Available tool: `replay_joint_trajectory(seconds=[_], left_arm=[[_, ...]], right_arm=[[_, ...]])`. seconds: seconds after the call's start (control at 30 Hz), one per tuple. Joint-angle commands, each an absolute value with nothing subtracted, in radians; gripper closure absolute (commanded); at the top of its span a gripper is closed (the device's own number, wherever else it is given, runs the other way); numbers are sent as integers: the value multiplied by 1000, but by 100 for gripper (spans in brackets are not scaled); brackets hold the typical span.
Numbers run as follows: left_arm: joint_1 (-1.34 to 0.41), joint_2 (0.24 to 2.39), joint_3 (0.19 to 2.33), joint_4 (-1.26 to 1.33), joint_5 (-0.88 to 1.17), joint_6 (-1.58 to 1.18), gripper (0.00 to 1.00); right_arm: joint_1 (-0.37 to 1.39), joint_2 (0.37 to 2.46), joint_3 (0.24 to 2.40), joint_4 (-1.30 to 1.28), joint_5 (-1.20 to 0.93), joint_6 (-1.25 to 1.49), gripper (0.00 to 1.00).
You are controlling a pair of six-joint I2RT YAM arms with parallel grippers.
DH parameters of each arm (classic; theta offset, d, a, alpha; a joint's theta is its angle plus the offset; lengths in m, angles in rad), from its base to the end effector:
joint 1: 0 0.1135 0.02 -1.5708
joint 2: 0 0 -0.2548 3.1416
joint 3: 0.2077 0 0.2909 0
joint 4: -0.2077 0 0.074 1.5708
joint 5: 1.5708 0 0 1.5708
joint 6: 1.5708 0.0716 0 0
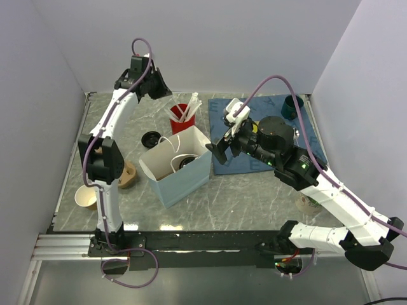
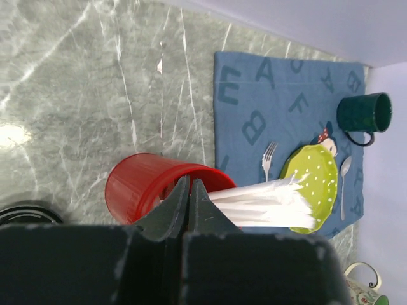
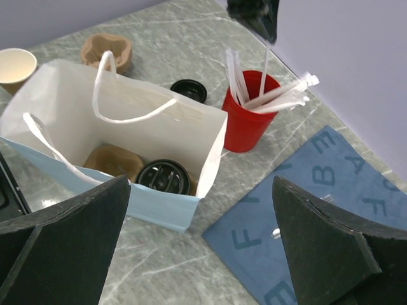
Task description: Pack the takeout coffee
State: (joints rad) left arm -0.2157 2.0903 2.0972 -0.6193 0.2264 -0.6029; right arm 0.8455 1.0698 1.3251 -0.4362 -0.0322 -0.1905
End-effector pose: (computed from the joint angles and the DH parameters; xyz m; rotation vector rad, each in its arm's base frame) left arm 0.5322 -0.1331 0.3140 -0.3026 2.2345 -0.7003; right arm 0.1980 0.2268 0.4407 -0.9015 1.5336 0.5041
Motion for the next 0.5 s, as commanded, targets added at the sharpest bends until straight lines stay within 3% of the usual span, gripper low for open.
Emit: replay_joint_trajectory(seconds=[0.0, 0.2, 0.47], left_arm=[[-210, 1933, 2149, -646, 177, -603, 99], [-201, 1787, 2178, -672, 35, -612, 99], [-166, 1631, 2112, -658, 163, -710, 99]], right_arm=[[841, 1068, 1356, -451, 23, -207, 0], [839, 1034, 1370, -506, 103, -57, 0], [842, 980, 1351, -537, 78, 75, 0]])
